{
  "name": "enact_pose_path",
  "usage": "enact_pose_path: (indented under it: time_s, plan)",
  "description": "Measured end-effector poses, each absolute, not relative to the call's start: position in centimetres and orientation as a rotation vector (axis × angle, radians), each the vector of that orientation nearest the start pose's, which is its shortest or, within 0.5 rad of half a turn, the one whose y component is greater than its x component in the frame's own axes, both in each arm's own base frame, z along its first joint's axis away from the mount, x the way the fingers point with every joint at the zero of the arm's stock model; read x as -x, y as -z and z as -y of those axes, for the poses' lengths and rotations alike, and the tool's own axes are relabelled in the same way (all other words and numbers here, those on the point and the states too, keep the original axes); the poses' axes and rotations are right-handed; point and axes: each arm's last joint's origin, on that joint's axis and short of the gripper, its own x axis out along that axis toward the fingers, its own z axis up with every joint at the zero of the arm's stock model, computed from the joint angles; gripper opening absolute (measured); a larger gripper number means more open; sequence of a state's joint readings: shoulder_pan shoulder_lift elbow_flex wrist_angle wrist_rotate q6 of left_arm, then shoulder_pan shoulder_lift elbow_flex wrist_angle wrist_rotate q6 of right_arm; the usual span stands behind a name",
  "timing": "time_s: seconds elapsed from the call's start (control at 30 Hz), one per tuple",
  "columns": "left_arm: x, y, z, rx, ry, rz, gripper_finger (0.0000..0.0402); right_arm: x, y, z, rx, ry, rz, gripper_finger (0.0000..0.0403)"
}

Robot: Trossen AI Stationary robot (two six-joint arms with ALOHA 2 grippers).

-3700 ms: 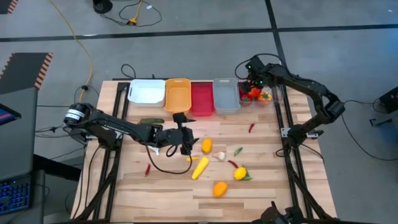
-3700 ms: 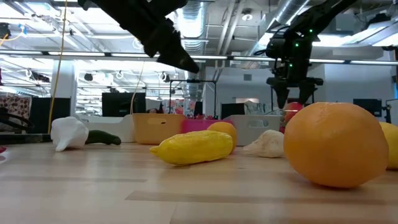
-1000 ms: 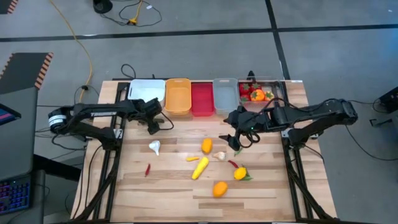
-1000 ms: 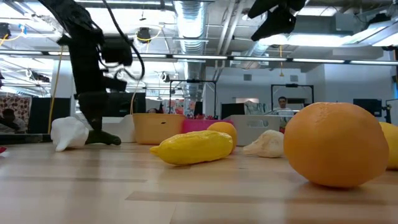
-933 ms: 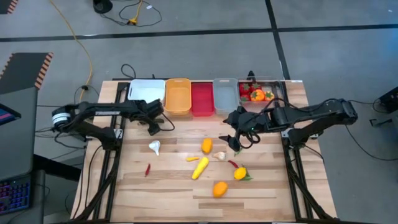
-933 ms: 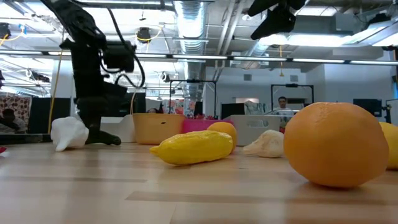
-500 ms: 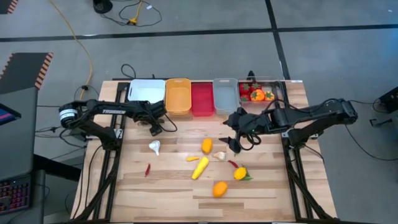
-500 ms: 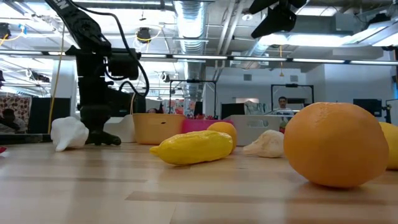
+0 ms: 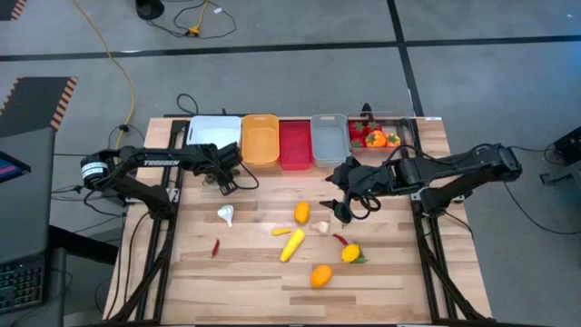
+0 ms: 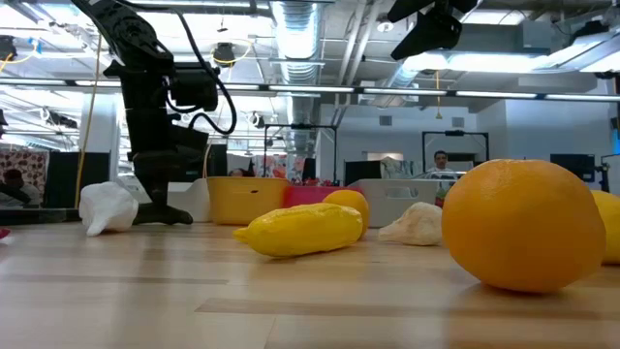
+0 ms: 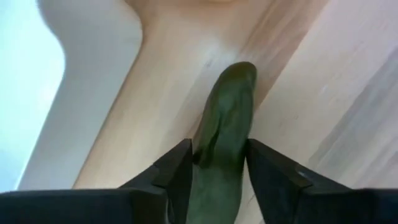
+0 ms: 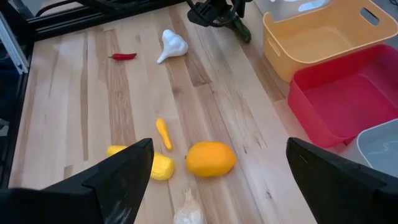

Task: Sort produce into baskets
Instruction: Put the green chili pepper into the white bin

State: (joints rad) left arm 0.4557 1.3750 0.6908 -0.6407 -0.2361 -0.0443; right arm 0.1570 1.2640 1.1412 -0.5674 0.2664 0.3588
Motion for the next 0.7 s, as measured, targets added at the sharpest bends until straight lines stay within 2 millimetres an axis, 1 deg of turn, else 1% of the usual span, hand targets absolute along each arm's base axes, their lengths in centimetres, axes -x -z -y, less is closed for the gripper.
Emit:
enact_pose_path:
  time_s: [0.1,0.27,0.7]
  plan:
    - [-19.47,-16.13,-10.24,0.192,-0.597,-1.325,0.0117,-26.25,-32.38,-3.38,-0.200,0.224,-0.646,0.0392]
    - [-19.48,-16.15,-10.24,0.196,-0.593,-1.323,0.0099,-26.25,-32.38,-3.38,-0.200,0.224,-0.646,0.0392]
    - [-19.51,-16.15,-10.23,0.198,-0.587,-1.321,0.0077,-26.25,-32.38,-3.38,-0.200,0.224,-0.646,0.0392]
